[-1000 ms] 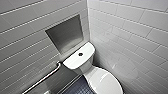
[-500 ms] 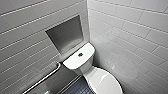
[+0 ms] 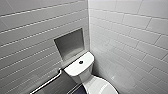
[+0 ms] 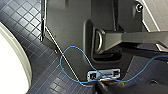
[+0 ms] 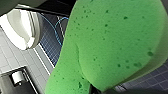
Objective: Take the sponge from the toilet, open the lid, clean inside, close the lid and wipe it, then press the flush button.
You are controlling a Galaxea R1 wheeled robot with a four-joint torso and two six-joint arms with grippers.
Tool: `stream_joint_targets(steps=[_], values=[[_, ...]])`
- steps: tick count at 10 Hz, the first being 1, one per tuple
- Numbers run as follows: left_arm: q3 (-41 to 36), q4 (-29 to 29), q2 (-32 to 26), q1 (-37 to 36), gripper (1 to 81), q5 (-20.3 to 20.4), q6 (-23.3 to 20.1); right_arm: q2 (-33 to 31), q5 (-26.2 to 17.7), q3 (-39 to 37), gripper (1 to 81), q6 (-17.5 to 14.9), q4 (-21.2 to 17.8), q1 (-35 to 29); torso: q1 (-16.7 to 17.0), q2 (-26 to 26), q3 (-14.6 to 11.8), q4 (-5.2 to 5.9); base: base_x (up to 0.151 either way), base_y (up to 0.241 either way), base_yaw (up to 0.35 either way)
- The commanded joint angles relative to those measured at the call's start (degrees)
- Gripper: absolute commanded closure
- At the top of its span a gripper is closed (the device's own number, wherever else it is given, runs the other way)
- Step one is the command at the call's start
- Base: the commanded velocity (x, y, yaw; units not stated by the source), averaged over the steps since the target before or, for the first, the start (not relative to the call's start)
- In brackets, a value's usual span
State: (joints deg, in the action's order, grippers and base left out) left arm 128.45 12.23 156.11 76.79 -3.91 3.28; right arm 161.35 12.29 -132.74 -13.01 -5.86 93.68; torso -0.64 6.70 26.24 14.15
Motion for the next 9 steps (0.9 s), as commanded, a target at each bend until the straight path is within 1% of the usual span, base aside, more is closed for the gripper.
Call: stream_joint_targets(steps=[1,2,5,6,7,9], values=[[10.46,1.66,6.73,2.97,81.1,-1.89,-0.20,1.36,-4.64,-0.92,81.1,0.00,0.41,1.03,0.00,0.00,-5.40,0.00,0.000,0.000,0.000],[13.65,1.66,8.86,4.02,81.1,-1.89,-0.20,1.80,-4.64,-1.54,81.1,0.00,0.50,0.94,0.05,0.02,-7.44,0.00,0.000,0.000,0.000],[19.36,1.04,12.81,5.44,81.1,-1.89,-0.12,3.56,-4.64,-4.26,81.1,0.00,0.59,0.59,0.13,0.09,-13.74,0.00,0.000,0.000,0.000],[21.05,1.04,14.05,5.44,81.1,-1.89,-0.12,4.00,-4.64,-5.05,81.1,0.00,0.59,0.59,0.15,0.13,-13.57,0.00,0.000,0.000,0.000],[23.25,1.04,15.55,5.44,81.1,-1.89,-0.12,4.35,-4.73,-5.50,81.1,0.00,0.59,0.41,0.19,0.15,-12.07,0.00,0.000,0.000,0.000],[25.80,1.04,17.74,5.44,81.1,-2.23,-0.03,4.61,-4.64,-5.50,81.1,0.00,1.21,0.50,0.24,0.17,-13.12,0.00,0.000,0.000,0.000]])
